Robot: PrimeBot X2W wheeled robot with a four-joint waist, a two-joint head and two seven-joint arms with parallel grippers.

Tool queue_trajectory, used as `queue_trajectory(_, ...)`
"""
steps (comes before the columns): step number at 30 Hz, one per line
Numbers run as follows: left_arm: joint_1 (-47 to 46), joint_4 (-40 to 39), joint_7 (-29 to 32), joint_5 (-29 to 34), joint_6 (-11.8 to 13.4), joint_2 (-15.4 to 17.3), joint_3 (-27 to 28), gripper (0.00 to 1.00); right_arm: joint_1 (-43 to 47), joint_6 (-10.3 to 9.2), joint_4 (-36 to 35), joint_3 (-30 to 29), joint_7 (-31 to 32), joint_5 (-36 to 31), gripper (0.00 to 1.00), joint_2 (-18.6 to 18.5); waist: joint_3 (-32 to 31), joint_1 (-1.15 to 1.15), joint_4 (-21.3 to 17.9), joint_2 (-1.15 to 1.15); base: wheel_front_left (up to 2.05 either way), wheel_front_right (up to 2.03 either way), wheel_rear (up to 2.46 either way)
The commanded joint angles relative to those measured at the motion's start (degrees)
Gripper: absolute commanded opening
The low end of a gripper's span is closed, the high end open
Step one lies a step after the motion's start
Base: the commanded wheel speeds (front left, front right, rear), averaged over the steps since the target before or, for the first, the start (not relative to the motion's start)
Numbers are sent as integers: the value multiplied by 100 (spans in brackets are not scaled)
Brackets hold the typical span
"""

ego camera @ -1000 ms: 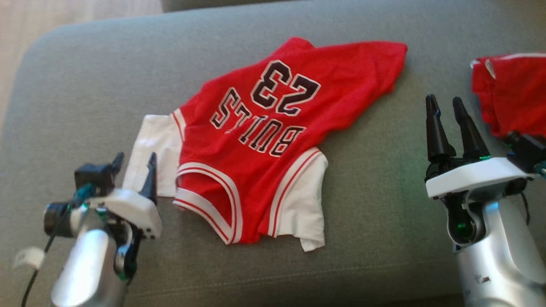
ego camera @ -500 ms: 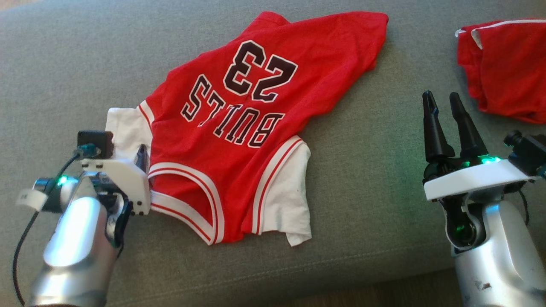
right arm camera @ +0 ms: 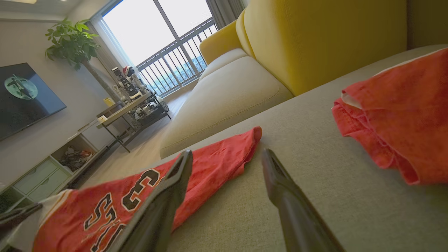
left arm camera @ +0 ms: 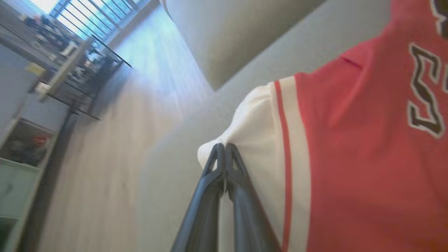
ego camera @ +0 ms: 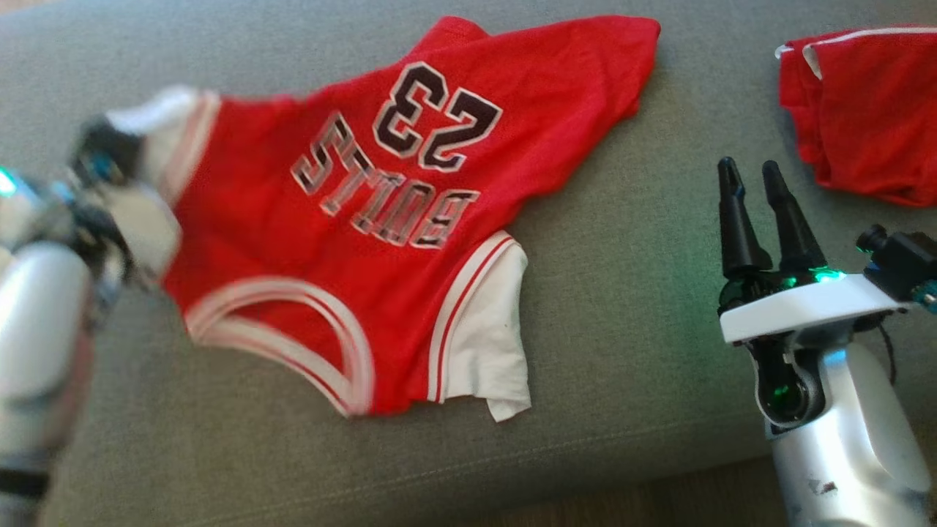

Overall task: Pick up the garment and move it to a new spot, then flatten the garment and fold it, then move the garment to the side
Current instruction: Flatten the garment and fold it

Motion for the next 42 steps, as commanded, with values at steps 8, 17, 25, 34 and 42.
queue_trajectory(8,-1758,-477,308,666,-275,1115,33,0,-415,-1,25,509,-213,258,100,28,296,0,-341,0,0,0,0)
queue_trajectory(17,-3250,427,440,1506,-447,1485,-523,0,-717,-1,191,877,-319,508,100,28,721,0,-743,0,0,0,0)
queue_trajectory(25,-3447,1705,622,1160,-379,1014,-431,100,-830,-1,241,1051,-336,578,100,28,812,0,-811,0,0,0,0)
queue_trajectory(34,-3490,1866,-417,823,62,628,-291,100,-750,-1,298,858,-337,380,100,28,465,0,-399,0,0,0,0)
queue_trajectory(42,-2439,1155,-1373,-97,267,68,150,100,-532,-1,473,514,-335,149,100,28,-81,0,314,0,0,0,0)
